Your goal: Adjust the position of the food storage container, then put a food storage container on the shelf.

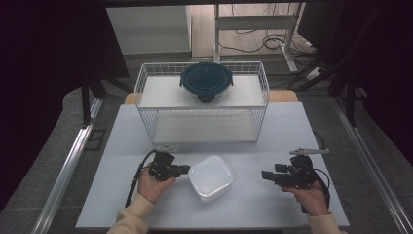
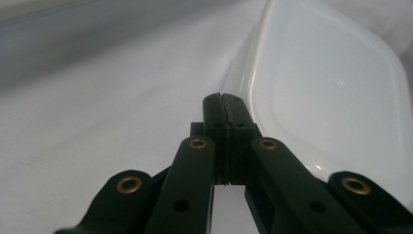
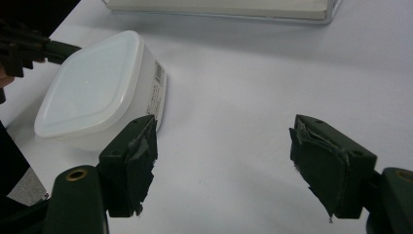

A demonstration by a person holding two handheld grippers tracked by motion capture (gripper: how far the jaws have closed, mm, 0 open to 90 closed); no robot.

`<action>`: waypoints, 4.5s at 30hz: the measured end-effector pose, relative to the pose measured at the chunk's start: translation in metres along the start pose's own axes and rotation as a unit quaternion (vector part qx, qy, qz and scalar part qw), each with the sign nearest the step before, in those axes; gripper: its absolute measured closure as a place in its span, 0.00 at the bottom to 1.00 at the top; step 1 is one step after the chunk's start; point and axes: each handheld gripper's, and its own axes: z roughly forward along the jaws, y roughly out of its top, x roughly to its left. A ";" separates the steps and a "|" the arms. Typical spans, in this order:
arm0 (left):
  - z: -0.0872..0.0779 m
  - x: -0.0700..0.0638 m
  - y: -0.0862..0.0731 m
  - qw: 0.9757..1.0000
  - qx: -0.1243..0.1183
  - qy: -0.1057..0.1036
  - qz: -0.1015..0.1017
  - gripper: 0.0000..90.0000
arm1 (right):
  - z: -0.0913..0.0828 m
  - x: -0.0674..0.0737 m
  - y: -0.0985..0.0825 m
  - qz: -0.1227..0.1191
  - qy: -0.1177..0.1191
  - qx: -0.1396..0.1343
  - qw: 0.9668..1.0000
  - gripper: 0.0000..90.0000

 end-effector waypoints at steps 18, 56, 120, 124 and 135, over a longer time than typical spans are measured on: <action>0.008 -0.039 -0.026 0.999 0.024 -0.047 0.009 1.00 | -0.002 0.000 -0.003 0.008 0.000 -0.004 1.000 0.28; -0.027 -0.046 -0.025 0.995 -0.069 -0.050 -0.061 0.43 | -0.014 0.016 -0.011 0.005 0.003 -0.013 1.000 0.28; 0.019 -0.044 -0.012 0.968 -0.013 -0.206 -0.139 0.85 | 0.024 0.031 -0.038 0.148 0.159 0.009 0.976 0.84; 0.012 -0.047 -0.013 0.969 -0.025 -0.210 -0.130 0.90 | 0.020 0.034 -0.036 0.134 0.156 0.002 0.979 0.88; 0.002 -0.054 -0.011 0.974 -0.036 -0.196 -0.110 0.90 | 0.014 0.040 -0.032 0.104 0.152 -0.007 0.983 0.89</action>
